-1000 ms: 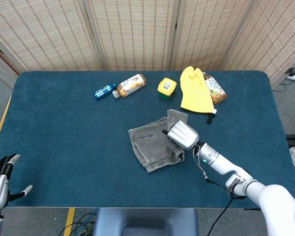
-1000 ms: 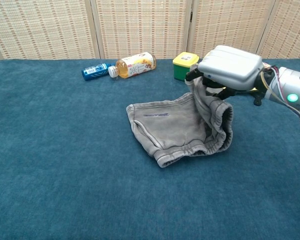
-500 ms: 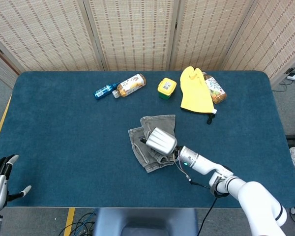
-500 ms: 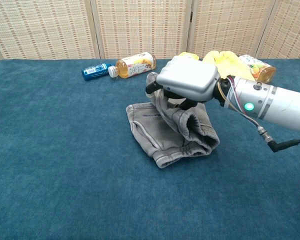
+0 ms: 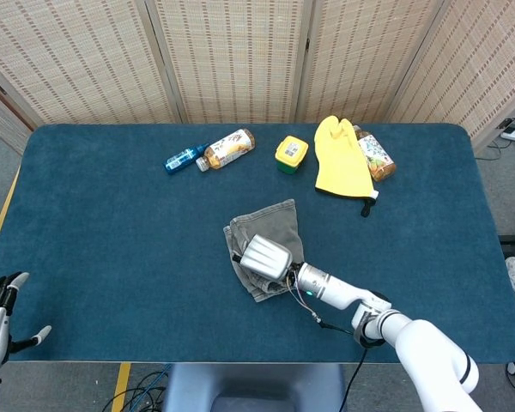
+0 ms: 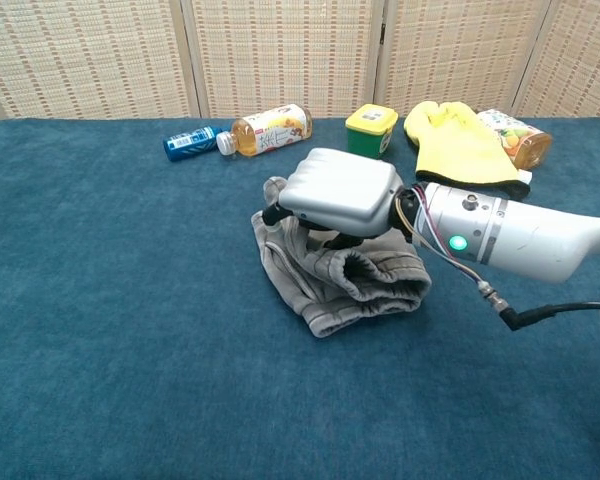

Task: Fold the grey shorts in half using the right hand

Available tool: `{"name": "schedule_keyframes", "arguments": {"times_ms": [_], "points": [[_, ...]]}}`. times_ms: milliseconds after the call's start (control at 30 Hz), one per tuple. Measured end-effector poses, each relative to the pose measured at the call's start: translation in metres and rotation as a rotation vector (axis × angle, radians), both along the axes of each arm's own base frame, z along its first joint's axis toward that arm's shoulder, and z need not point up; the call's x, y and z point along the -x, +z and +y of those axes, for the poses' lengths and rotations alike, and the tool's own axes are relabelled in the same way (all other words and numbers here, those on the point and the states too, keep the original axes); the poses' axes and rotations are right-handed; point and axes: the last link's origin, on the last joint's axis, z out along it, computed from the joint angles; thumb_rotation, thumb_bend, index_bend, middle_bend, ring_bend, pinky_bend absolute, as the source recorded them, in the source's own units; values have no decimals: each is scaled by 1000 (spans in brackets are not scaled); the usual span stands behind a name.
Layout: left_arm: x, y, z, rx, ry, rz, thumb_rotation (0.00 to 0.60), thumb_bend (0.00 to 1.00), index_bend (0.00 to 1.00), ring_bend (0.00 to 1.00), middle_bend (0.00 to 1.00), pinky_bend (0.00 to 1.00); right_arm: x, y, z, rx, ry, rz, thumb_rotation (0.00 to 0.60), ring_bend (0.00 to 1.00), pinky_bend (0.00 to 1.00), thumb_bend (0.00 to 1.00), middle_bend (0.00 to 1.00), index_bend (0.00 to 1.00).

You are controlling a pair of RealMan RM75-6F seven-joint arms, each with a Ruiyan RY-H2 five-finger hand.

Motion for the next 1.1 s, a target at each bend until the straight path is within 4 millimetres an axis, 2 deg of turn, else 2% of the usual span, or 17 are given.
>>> {"name": "schedule_keyframes", "arguments": {"times_ms": [133,233,433,500,633,833,1000,1100], "points": [[1,1,-1,-1,5,1,600,169,140,63,116,284,-7,-6,4,-5,12,-3,600,1000,1000,536,968,403],[2,1,-2,0,9,1,600,168,140,62,116,284,-12,-9,6,-5,14,-12,600,1000,1000,508,956,281],[4,1,-4,0,14,0,600,168,140,63,116,284,-17,-13,8,9,-4,-17,600,993,1000,324,919,56],[4,1,-4,0,15,0,600,168,140,62,116,284,-19,-15,9,10,-13,-25,600,987,1000,259,910,11],[6,2,-5,-4,17,0,600,168,140,62,116,284,-21,-14,12,17,-30,-45,600,979,1000,164,899,0],[4,3,-4,-9,11,-2,600,168,140,62,116,284,-22,-1,8,69,-70,-93,600,967,1000,99,890,0],[2,4,-3,-14,0,-2,600,168,140,62,116,284,-16,19,4,135,-119,-148,600,953,1000,104,876,0],[-1,4,-1,-12,-11,1,600,168,140,63,116,284,-7,35,3,175,-151,-169,600,941,1000,162,867,0]]}}
